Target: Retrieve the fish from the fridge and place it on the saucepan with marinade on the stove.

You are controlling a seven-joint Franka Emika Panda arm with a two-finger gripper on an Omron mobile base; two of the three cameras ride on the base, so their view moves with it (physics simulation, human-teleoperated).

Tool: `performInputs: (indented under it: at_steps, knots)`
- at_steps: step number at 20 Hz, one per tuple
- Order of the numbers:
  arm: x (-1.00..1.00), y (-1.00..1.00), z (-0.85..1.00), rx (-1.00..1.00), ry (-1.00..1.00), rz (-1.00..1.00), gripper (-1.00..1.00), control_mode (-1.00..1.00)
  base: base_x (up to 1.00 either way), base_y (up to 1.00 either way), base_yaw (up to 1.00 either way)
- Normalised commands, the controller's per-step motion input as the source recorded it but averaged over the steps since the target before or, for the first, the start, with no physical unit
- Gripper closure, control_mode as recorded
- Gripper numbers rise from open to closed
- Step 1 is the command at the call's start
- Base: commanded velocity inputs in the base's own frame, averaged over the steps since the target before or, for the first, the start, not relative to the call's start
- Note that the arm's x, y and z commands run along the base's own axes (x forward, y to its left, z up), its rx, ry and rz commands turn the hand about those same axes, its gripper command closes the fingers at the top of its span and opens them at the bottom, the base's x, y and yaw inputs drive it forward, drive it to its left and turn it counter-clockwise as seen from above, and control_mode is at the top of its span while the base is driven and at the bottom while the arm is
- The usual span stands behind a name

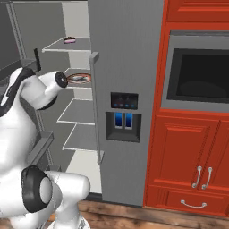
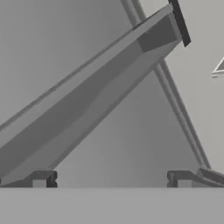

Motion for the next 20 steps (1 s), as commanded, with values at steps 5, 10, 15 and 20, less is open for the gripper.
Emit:
performInputs:
  at_steps: [5,10,15,20]
  knots:
    - [-0.46,-0.98,0.11,-0.26,0.01,-0.05,-1.00,-1.00,0.00,0.00,0.00]
    - [-0.48,-0.89,0.00,-0.32,0.00,-0.11,-1.00,-1.00,0.00,0.00,0.00]
    - [-0.32,-0.30,-0.20,-0.42,-0.03,-0.04,-1.00,-1.00,0.00,0.00,0.00]
    - [-0.05,-0.01,-0.01,-0.14,0.01,-0.01,-1.00,-1.00,0.00,0.00,0.00]
